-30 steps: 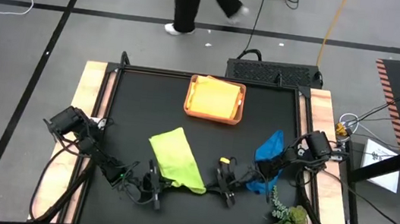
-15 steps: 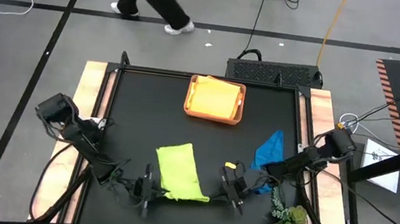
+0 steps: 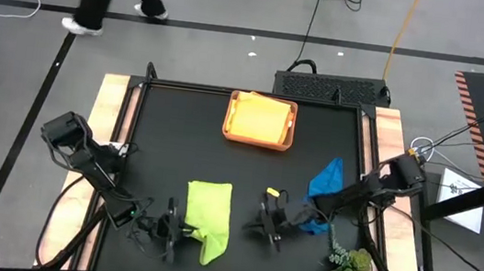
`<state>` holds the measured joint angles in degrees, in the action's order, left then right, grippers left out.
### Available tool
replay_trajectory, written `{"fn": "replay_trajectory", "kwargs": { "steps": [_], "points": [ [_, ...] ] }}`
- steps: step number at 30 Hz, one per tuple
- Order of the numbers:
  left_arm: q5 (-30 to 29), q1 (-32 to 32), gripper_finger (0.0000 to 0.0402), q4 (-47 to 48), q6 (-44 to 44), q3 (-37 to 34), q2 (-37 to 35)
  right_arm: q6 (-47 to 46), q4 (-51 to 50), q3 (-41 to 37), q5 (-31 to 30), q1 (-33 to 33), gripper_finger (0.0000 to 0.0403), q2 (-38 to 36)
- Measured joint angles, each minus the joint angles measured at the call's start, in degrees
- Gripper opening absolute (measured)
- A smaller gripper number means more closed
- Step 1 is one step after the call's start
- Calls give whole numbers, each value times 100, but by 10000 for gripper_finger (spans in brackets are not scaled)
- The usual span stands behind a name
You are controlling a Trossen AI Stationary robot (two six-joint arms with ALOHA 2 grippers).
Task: Fold microfiber towels
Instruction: Fold the green towel
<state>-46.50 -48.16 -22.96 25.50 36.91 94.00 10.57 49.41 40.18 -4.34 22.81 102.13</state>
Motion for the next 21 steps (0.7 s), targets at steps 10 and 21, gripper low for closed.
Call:
{"fn": "replay_trajectory", "kwargs": {
  "steps": [10, 21],
  "points": [
    [249, 1022, 0, 191, 547, -46, 2, -653, 299, 36, 487, -138, 56, 500],
    [849, 1519, 0, -390, 783, -424, 2, -2325, 1070, 58, -15, -326, 196, 957]
  ]
}}
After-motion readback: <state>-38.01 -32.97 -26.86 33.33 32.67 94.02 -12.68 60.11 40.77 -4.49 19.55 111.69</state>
